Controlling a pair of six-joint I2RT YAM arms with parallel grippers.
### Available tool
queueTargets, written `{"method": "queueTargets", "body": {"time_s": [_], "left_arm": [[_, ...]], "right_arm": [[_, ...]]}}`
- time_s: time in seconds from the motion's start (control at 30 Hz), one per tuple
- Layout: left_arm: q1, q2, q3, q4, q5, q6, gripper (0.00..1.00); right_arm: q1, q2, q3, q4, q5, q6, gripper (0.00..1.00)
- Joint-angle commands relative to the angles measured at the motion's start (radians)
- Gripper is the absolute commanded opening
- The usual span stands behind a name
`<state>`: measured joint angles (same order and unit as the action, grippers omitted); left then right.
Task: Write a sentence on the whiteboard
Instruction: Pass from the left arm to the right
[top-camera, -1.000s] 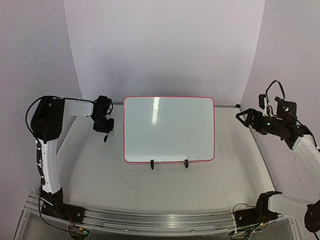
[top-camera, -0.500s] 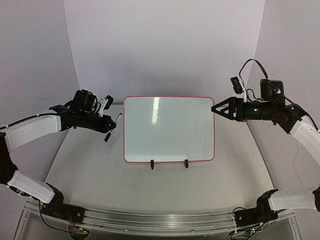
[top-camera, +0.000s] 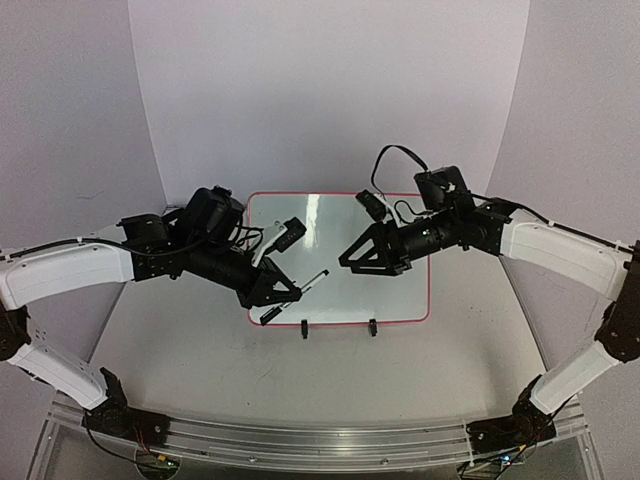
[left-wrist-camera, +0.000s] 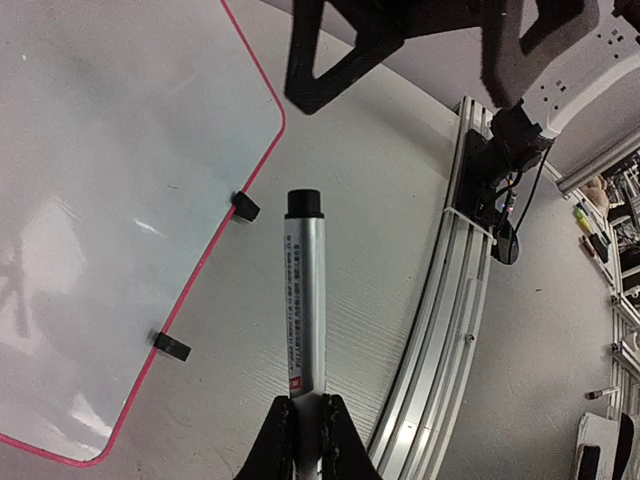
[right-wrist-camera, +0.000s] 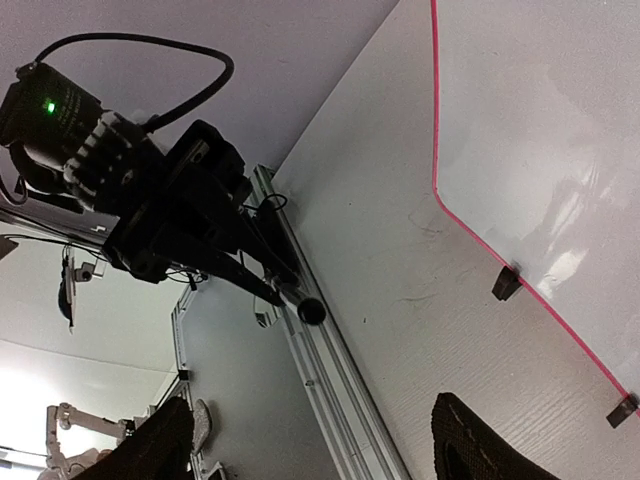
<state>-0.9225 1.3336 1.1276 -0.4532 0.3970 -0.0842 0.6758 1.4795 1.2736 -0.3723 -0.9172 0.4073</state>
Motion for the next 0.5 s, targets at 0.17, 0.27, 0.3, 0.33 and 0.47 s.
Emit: {"method": "queueTargets", "body": {"time_s": [0.17, 0.27, 0.3, 0.33, 0.47], "left_arm": [[-0.085, 0.097, 0.139, -0.031, 0.096, 0.062, 0.00], [-0.084, 0.107, 0.150, -0.037, 0.103, 0.072, 0.00], [-0.085, 0.109, 0.152, -0.038, 0.106, 0.072, 0.00], [-0.085, 0.112, 0.155, -0.037, 0.109, 0.073, 0.00], [-0.085, 0.123, 0.162, -0.039, 0.118, 0.078, 0.00]], "right_arm": [[0.040, 0.069, 0.028, 0.099, -0.139, 0.060, 0.68], [0.057, 0.072, 0.017, 0.098, -0.155, 0.057, 0.64], [0.061, 0.074, 0.015, 0.099, -0.160, 0.056, 0.63], [0.066, 0.076, 0.013, 0.099, -0.166, 0.056, 0.61], [0.087, 0.089, 0.013, 0.099, -0.176, 0.053, 0.51]]}}
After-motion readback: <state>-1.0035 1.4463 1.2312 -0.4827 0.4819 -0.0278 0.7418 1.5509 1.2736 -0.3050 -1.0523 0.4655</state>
